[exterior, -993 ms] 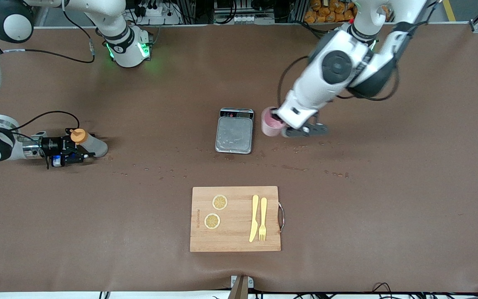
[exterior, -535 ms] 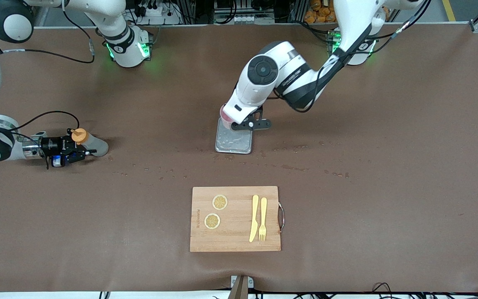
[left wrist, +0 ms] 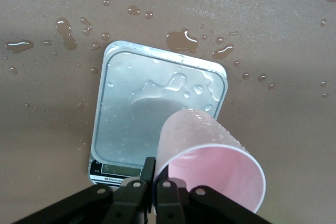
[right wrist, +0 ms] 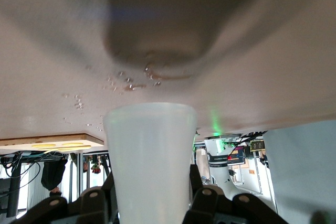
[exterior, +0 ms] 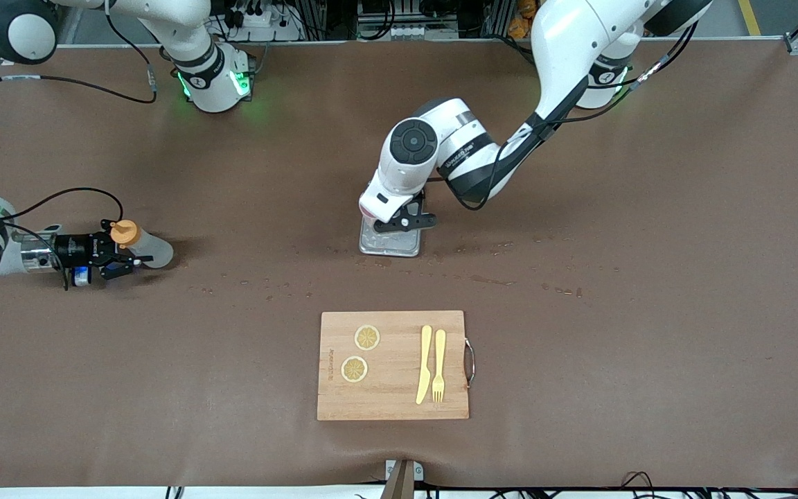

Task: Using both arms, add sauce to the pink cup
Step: 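Release the cup on the scale while the right gripper lifts the bottle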

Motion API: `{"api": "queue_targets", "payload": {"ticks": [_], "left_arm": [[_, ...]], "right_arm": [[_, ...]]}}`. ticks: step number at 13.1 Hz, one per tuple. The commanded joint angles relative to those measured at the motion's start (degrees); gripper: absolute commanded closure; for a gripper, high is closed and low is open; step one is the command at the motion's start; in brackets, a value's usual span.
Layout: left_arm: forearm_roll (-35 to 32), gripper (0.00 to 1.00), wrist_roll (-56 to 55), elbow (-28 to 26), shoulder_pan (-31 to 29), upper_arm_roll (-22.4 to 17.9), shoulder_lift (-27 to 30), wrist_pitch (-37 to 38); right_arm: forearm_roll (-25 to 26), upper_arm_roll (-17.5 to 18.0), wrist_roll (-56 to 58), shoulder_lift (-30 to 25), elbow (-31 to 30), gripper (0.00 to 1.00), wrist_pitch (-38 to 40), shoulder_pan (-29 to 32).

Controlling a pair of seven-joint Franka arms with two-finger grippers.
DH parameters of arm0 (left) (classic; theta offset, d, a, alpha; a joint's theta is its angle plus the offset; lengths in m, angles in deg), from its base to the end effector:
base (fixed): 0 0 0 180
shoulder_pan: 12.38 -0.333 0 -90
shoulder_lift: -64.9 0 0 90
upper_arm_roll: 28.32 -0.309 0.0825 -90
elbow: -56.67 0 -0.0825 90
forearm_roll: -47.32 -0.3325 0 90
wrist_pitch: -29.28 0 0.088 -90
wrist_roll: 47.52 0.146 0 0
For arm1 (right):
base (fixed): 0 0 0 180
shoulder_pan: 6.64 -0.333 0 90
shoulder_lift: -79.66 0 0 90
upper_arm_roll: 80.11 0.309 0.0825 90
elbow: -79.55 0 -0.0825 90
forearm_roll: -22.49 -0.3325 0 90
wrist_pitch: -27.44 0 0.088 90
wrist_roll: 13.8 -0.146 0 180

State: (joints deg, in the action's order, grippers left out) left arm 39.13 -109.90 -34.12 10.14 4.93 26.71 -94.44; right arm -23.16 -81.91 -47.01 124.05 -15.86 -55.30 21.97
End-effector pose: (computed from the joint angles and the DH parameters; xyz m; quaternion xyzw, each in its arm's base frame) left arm 0.4123 -0.4995 0.2811 0.9911 0.0693 -0.0921 0.0660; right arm 0.4994 -0.1626 0.1702 -0.6173 0.5498 0.4486 0.3398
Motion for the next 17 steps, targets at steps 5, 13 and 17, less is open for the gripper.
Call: {"api": "queue_targets", "payload": {"ticks": [5, 13, 17], "left_arm": [[-1.74, 1.00, -1.52, 0.88, 0.68, -1.96, -1.44, 0.23], [-1.30, 0.00, -1.61, 1.58, -1.51, -1.88, 6.44, 3.74], [-0.95, 0.00, 0.58, 1.58, -8.00, -1.44, 15.76, 9.36]], "right_arm": [[2.84, -0.58, -6.25, -5.97, 0.32, 0.47, 0.31, -3.20], [3.38, -0.58, -10.20, -8.43, -0.29, 0.48, -2.15, -6.63], [4.25, -0.58, -16.17, -11.07, -0.47, 0.48, -3.64, -10.06]]}}
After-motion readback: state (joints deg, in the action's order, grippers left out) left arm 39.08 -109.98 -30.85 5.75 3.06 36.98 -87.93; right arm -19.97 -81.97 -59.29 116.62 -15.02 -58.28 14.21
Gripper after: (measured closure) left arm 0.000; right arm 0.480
